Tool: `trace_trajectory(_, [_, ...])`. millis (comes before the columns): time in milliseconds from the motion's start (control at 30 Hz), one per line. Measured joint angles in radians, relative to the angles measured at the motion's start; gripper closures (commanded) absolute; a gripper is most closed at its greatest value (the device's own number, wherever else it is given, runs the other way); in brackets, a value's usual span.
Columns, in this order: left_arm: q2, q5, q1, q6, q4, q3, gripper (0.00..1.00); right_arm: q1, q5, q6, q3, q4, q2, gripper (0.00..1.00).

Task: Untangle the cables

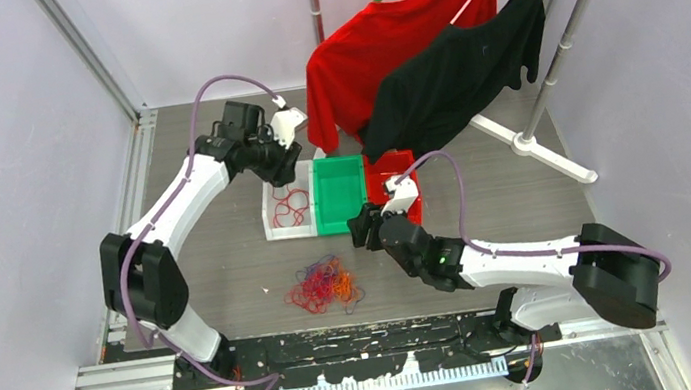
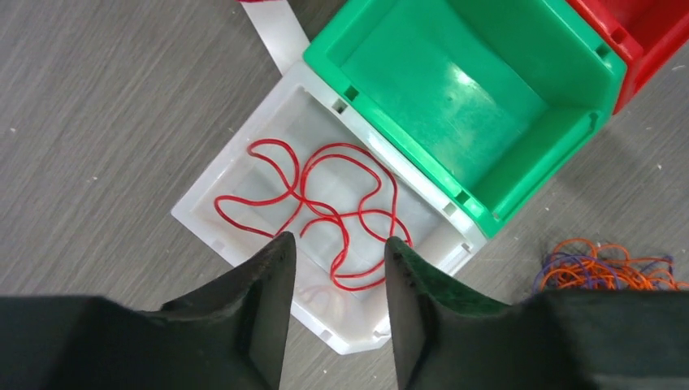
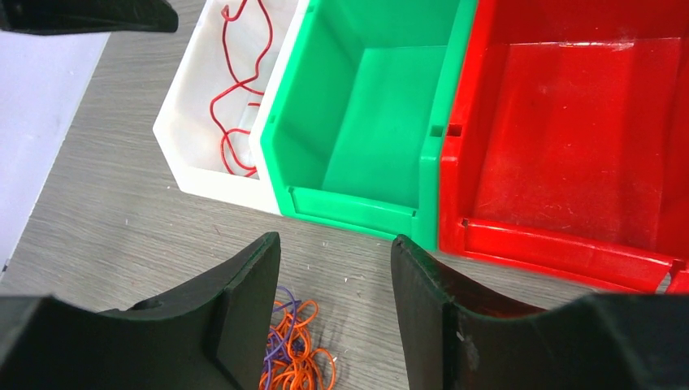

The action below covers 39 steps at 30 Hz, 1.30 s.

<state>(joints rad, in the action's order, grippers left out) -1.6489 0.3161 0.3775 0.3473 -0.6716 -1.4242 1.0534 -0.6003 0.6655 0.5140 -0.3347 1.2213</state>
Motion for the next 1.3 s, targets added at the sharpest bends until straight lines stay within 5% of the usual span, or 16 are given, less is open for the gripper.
trace_trajectory(67, [-0.006,-0.008,0.000,-0.009,0.017,0.000,0.73,0.000,0.001,0.002,0.000,0.000,-0.002,0.42])
trace_trajectory(600, [-0.127,-0.123,0.000,-0.035,0.234,0.068,0.93,0.000,0.005,0.006,0.000,0.010,0.002,0.43])
trace_trajectory(1300, [-0.188,-0.141,0.006,-0.087,0.359,0.177,0.96,0.000,0.019,-0.012,0.003,0.026,0.020,0.42])
